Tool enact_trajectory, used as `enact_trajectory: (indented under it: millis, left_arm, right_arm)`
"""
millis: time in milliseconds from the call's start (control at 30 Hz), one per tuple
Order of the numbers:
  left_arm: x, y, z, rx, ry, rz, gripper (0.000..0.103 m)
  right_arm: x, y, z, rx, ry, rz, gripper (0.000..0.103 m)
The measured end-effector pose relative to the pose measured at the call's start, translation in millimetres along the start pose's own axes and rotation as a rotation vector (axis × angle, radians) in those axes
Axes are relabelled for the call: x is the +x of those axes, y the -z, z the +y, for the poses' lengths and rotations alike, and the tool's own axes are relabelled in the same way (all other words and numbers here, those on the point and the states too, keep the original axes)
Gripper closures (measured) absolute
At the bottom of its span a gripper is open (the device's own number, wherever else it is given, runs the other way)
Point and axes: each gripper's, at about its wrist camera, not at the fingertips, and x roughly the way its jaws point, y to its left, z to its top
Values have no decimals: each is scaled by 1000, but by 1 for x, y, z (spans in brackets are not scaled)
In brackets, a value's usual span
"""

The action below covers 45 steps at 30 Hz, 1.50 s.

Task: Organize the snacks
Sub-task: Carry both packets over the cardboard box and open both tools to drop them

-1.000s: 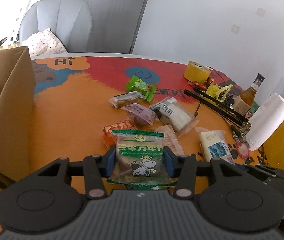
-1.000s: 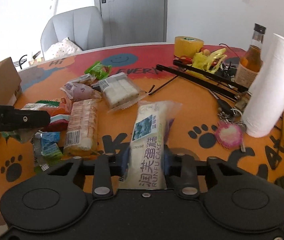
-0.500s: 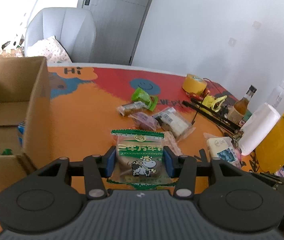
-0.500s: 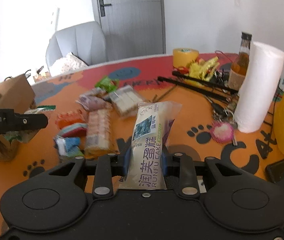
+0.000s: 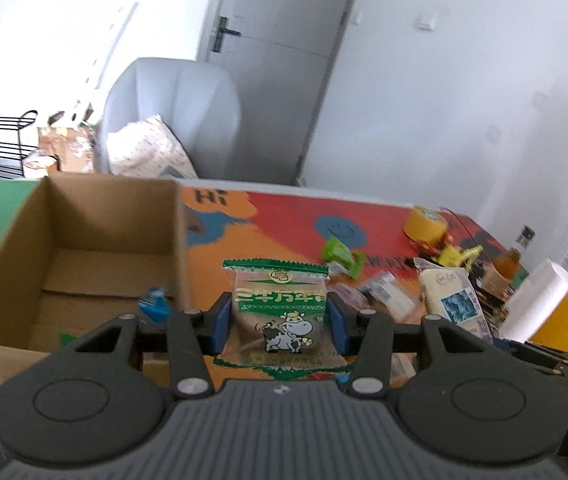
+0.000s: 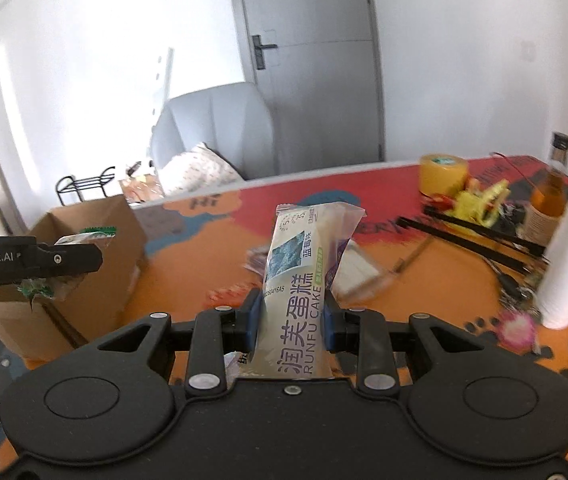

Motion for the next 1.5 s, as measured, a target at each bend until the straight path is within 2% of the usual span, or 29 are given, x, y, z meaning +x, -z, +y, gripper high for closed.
enact_trajectory:
  millis: [533, 767, 1267, 1433, 1500]
  left_arm:
    - [-49, -21, 41, -62, -142, -90, 55]
    - [-60, -29, 64, -102, -196, -104, 55]
    - [-43, -41, 103, -155, -235, -60, 55]
    - [-39, -45, 109, -151, -264, -54, 49]
    - [-41, -44, 110, -155, -267, -60, 43]
  right_arm:
    - [3, -26, 48, -42, -180, -60, 75]
    - [10, -36, 74, -69, -248, -62, 75]
    - [44, -54, 121, -113, -341, -24, 75]
    - [55, -58, 128, -107, -355, -3, 75]
    - [61, -58, 133, -106, -360, 7, 75]
